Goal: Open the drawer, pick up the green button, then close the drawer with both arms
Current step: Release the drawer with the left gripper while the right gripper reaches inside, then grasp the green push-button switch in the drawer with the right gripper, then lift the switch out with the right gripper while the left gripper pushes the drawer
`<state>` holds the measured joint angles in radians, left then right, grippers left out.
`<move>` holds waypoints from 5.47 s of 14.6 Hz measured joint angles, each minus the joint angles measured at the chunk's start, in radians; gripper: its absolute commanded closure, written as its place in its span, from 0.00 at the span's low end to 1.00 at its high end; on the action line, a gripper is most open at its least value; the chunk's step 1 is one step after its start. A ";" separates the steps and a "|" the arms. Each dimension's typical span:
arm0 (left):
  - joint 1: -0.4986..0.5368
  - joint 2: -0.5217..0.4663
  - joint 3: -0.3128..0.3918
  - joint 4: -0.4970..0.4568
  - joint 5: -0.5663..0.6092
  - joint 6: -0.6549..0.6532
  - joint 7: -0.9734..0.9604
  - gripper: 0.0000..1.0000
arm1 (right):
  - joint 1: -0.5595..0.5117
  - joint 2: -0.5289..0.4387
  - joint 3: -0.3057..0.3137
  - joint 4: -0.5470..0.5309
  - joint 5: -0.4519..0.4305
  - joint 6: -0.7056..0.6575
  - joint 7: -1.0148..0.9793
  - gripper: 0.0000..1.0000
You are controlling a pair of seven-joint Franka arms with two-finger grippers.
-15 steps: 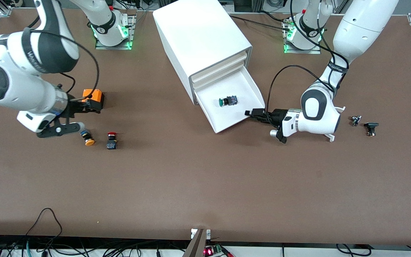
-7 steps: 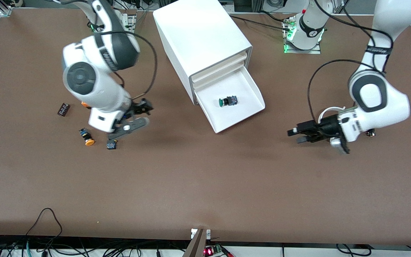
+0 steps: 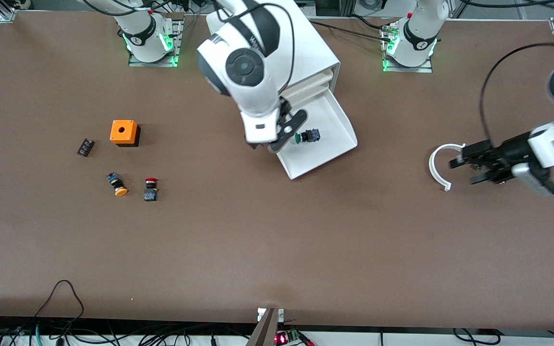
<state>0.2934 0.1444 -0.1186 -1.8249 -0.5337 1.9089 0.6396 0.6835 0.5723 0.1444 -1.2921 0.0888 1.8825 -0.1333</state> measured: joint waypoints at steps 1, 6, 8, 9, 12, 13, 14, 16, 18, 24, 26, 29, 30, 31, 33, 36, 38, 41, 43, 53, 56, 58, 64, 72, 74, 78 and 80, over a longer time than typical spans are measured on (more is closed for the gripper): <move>0.003 -0.019 0.011 0.046 0.080 -0.056 -0.043 0.00 | 0.001 0.019 0.021 0.041 0.000 0.001 -0.021 0.00; -0.012 -0.064 0.005 0.203 0.396 -0.236 -0.340 0.00 | 0.041 0.158 0.048 0.156 0.000 0.090 -0.223 0.00; -0.033 -0.072 -0.005 0.216 0.478 -0.250 -0.441 0.00 | 0.068 0.200 0.047 0.163 -0.001 0.109 -0.302 0.00; -0.050 -0.077 -0.007 0.218 0.515 -0.251 -0.488 0.00 | 0.074 0.212 0.045 0.167 -0.001 0.109 -0.341 0.00; -0.082 -0.095 -0.010 0.220 0.559 -0.258 -0.574 0.00 | 0.074 0.223 0.034 0.168 -0.002 0.103 -0.421 0.00; -0.082 -0.097 -0.010 0.220 0.560 -0.260 -0.579 0.00 | 0.074 0.229 0.033 0.168 -0.007 0.099 -0.433 0.00; -0.082 -0.097 -0.009 0.220 0.560 -0.261 -0.581 0.00 | 0.076 0.240 0.033 0.168 -0.019 0.098 -0.438 0.00; -0.082 -0.097 -0.007 0.219 0.560 -0.262 -0.582 0.00 | 0.085 0.270 0.033 0.168 -0.035 0.111 -0.441 0.00; -0.082 -0.097 -0.007 0.220 0.560 -0.262 -0.583 0.00 | 0.098 0.297 0.028 0.169 -0.040 0.134 -0.442 0.00; -0.082 -0.097 -0.007 0.219 0.560 -0.263 -0.584 0.00 | 0.113 0.326 0.023 0.169 -0.041 0.140 -0.445 0.00; -0.082 -0.097 -0.007 0.219 0.560 -0.263 -0.584 0.00 | 0.119 0.331 0.019 0.169 -0.053 0.140 -0.462 0.00; -0.082 -0.097 -0.007 0.219 0.560 -0.263 -0.584 0.00 | 0.126 0.331 0.014 0.169 -0.060 0.139 -0.474 0.14; -0.082 -0.097 -0.007 0.219 0.560 -0.264 -0.585 0.00 | 0.129 0.331 0.013 0.169 -0.065 0.139 -0.475 0.15; -0.082 -0.097 -0.007 0.219 0.560 -0.264 -0.585 0.00 | 0.131 0.331 0.013 0.169 -0.077 0.139 -0.477 0.16; -0.082 -0.097 -0.007 0.219 0.560 -0.264 -0.585 0.00 | 0.135 0.332 0.013 0.169 -0.095 0.139 -0.477 0.20; -0.082 -0.097 -0.007 0.219 0.560 -0.264 -0.585 0.00 | 0.144 0.336 0.012 0.169 -0.103 0.139 -0.477 0.37; -0.082 -0.097 -0.007 0.219 0.560 -0.264 -0.586 0.00 | 0.146 0.340 0.012 0.169 -0.119 0.139 -0.477 0.47; -0.082 -0.097 -0.007 0.219 0.560 -0.264 -0.586 0.00 | 0.146 0.340 0.012 0.169 -0.142 0.139 -0.481 0.61; -0.083 -0.097 -0.007 0.219 0.560 -0.264 -0.587 0.00 | 0.148 0.340 0.012 0.170 -0.158 0.140 -0.484 0.67; -0.119 -0.081 -0.009 0.214 0.560 -0.243 -0.618 0.00 | 0.158 0.334 0.012 0.200 -0.169 0.142 -0.485 0.76; -0.151 -0.050 -0.018 0.194 0.556 -0.179 -0.674 0.00 | 0.142 0.272 0.006 0.230 -0.169 0.127 -0.482 0.77; -0.165 -0.026 -0.030 0.163 0.523 -0.121 -0.703 0.00 | 0.124 0.211 -0.011 0.232 -0.169 0.093 -0.444 0.77; -0.219 0.082 -0.095 -0.001 0.451 0.206 -0.887 0.00 | 0.005 0.134 -0.070 0.224 -0.169 0.074 -0.326 0.77; -0.498 0.244 -0.107 -0.116 0.450 0.500 -1.347 0.00 | -0.066 0.092 -0.195 0.089 -0.129 0.099 0.014 0.77; -0.531 0.273 -0.106 -0.177 0.450 0.580 -1.377 0.00 | -0.075 0.078 -0.224 0.032 -0.129 0.099 0.042 0.77; -0.554 0.299 -0.106 -0.223 0.450 0.615 -1.378 0.00 | -0.158 0.057 -0.241 -0.075 -0.127 0.114 0.050 0.77; -0.570 0.298 -0.107 -0.226 0.450 0.615 -1.378 0.00 | -0.202 0.053 -0.242 -0.120 -0.125 0.124 0.053 0.77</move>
<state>-0.2761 0.4426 -0.2257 -2.0504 -0.0835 2.5240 -0.7380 0.4817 0.6250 -0.0974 -1.4118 -0.0361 2.0061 -0.0808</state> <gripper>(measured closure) 0.000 0.599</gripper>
